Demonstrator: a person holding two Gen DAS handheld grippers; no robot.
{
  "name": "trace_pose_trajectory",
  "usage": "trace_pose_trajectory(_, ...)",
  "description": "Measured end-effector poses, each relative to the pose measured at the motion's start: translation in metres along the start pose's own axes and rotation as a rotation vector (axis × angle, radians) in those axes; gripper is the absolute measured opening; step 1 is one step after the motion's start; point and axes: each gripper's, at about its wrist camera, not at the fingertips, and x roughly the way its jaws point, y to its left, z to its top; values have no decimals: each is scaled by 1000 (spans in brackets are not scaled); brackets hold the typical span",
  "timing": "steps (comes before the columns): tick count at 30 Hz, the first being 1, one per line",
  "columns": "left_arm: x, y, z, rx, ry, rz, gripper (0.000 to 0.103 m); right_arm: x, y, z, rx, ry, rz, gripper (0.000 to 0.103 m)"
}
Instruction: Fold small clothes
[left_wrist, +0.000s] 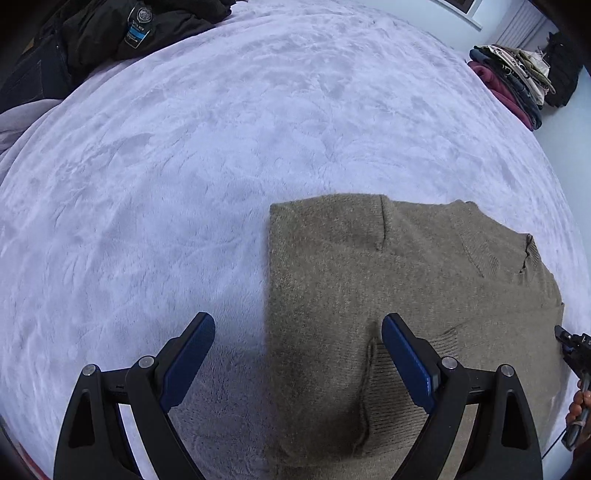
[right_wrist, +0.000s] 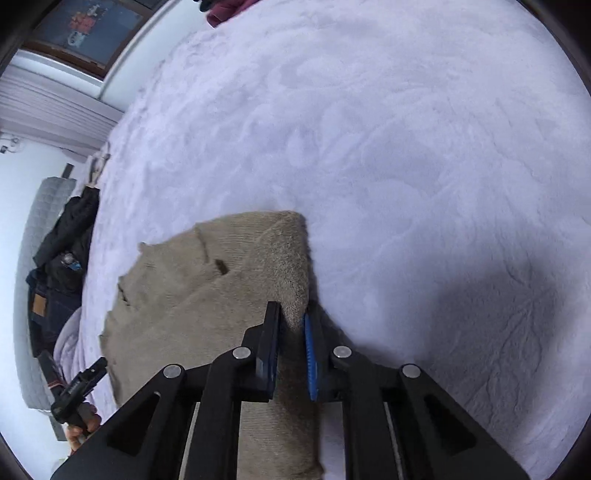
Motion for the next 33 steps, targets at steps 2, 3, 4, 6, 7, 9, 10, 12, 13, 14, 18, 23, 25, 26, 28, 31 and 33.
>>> trace_pose_trajectory(2,0,1,4,2,-8,-30,93,-2,-4,-1,47,-14,34,22)
trace_pose_trajectory(3,-2,3,6,6,-14,-52,93,-4,-3,-3,51,-22,38,22)
trace_pose_trajectory(4,-4,4,9,8,-18,-73,92,-7,0,-6,40,-27,30,23)
trace_pose_trajectory(6,-5,5,14,11,-28,-70,92,-13,6,-14,1,-26,10,23)
trace_pose_trajectory(7,-1,5,16,16,-28,-43,92,-16,10,-19,-22,-26,3,23)
trace_pose_trajectory(9,8,7,20,30,-35,52,92,-21,14,-28,-45,-25,-8,23)
trace_pose_trajectory(10,13,10,21,32,-34,106,90,-22,16,-33,-45,-24,-9,23)
trace_pose_trajectory(12,23,22,23,5,-23,136,87,-28,14,-43,-21,-22,7,24)
trace_pose_trajectory(13,23,29,23,-22,-24,126,87,-30,13,-47,-10,-27,17,25)
trace_pose_trajectory(14,22,35,24,-46,-27,120,87,-33,13,-51,-3,-28,26,25)
trace_pose_trajectory(18,9,46,26,-86,-66,169,88,-47,20,-69,4,-44,47,25)
trace_pose_trajectory(23,26,51,29,-68,-14,265,88,-58,34,-89,-24,-48,57,25)
trace_pose_trajectory(25,24,53,23,-73,-19,252,88,-58,42,-96,-43,-35,49,25)
trace_pose_trajectory(26,20,52,20,-78,-21,238,88,-59,46,-101,-56,-30,48,25)
trace_pose_trajectory(28,8,49,13,-76,-18,214,88,-60,53,-108,-79,-18,51,41)
trace_pose_trajectory(31,-11,40,1,-19,-5,199,88,-63,66,-122,-97,2,68,57)
trace_pose_trajectory(33,-25,30,-10,24,8,193,88,-62,73,-131,-101,27,77,57)
